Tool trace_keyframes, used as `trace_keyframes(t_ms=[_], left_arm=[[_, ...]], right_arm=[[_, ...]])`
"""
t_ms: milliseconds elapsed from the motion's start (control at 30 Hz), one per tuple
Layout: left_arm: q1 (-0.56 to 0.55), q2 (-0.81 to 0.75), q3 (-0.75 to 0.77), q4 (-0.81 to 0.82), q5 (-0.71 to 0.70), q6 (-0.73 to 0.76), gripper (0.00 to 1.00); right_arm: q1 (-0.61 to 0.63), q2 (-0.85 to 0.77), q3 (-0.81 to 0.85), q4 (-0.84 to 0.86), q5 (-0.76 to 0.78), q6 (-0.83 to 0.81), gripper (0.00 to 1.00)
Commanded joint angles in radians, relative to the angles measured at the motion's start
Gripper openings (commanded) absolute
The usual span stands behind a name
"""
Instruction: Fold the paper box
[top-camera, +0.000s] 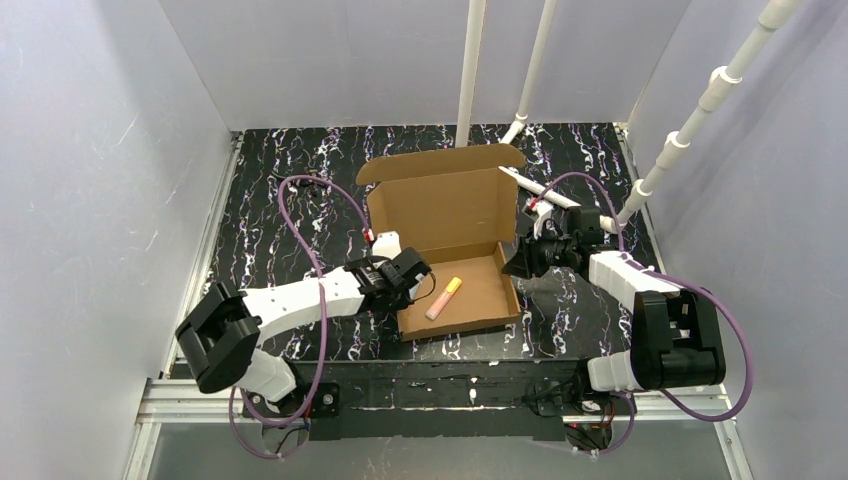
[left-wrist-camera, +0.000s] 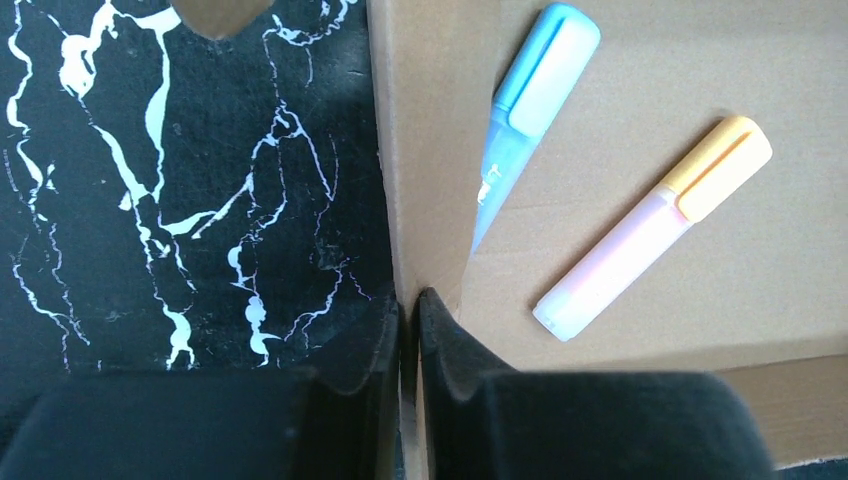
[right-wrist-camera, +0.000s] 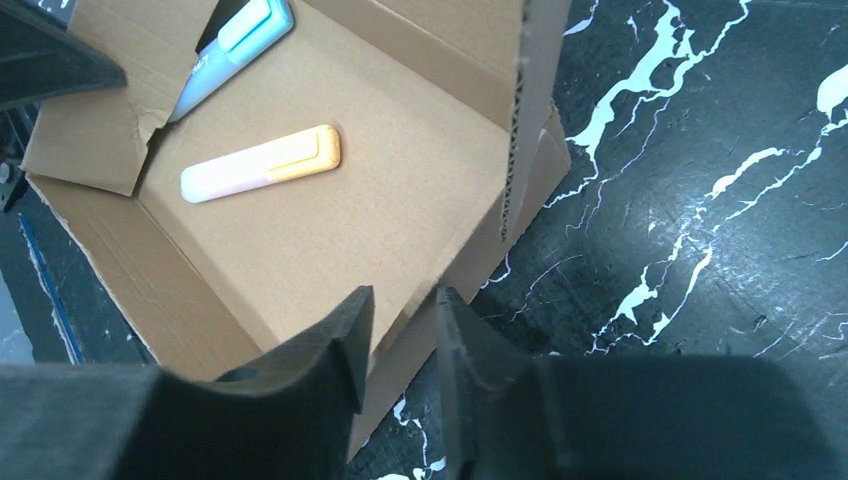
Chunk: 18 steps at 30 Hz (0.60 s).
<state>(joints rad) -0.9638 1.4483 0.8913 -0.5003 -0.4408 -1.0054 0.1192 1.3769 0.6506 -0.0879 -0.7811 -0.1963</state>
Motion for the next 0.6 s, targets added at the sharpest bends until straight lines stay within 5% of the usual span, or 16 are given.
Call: trace_keyframes(t_ms=[0,200,400,567], left_arm=[[0.005,-0.083,-0.058,0.042,0.027,0.048,0.13],[0.038,-0.167,-0.165,0.152,0.088,0.02,0.15],[0.058,-0.224,-0.204,0.187,0.106,0.044,0.15],[0.062,-0.233,-0.212,0.193,0.103,0.054,0.15]], right_arm=[[0.009,-0.031,0.03,-0.036,-0.033,-0.046,0.44],[0.003,-0.171,0.056,-0.134,0.037,-0.151,0.71],[-0.015,-0.273,0.132,-0.453,0.018,-0.527,0.95],[-0.014,-0.331,0.216,-0.716,0.029,-0.821,0.98]])
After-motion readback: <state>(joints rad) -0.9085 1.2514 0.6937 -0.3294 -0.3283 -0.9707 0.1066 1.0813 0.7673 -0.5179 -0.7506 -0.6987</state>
